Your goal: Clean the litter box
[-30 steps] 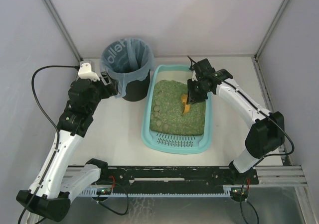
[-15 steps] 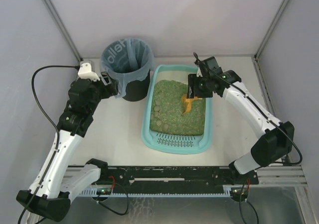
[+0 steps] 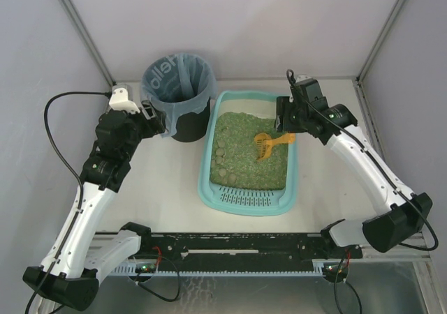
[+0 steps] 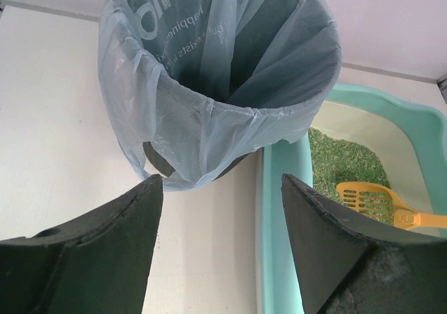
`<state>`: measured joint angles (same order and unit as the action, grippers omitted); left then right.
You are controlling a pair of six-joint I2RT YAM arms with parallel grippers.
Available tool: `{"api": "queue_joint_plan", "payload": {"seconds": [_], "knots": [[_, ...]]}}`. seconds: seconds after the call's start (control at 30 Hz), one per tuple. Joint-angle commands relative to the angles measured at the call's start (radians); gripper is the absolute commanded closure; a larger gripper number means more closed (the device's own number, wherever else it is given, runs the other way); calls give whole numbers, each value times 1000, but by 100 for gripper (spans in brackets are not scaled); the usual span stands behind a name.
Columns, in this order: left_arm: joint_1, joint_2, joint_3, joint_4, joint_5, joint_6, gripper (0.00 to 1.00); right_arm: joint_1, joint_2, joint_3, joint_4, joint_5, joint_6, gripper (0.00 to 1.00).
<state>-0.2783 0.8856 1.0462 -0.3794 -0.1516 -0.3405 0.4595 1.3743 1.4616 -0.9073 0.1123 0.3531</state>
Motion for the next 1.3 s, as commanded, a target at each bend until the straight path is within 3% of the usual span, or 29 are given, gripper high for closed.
{"api": "queue_joint_plan", "payload": {"seconds": [0.0, 0.33, 0.63, 0.9, 1.2, 1.27], "knots": [[6, -10, -28, 42, 14, -4, 27, -4, -64, -16, 64, 79, -18, 42], [6, -9, -28, 42, 14, -5, 27, -2, -165, -77, 139, 129, -32, 42], [6, -30, -28, 45, 16, -2, 27, -8, -412, -266, 351, 129, -50, 39], [6, -44, -26, 56, 61, -2, 26, -14, -694, -499, 483, 168, -49, 27], [6, -38, -23, 59, 83, 14, 21, -19, -975, -756, 523, 265, -9, 11], [6, -39, -23, 59, 80, 16, 18, -17, -1029, -805, 542, 280, 0, 2]]}}
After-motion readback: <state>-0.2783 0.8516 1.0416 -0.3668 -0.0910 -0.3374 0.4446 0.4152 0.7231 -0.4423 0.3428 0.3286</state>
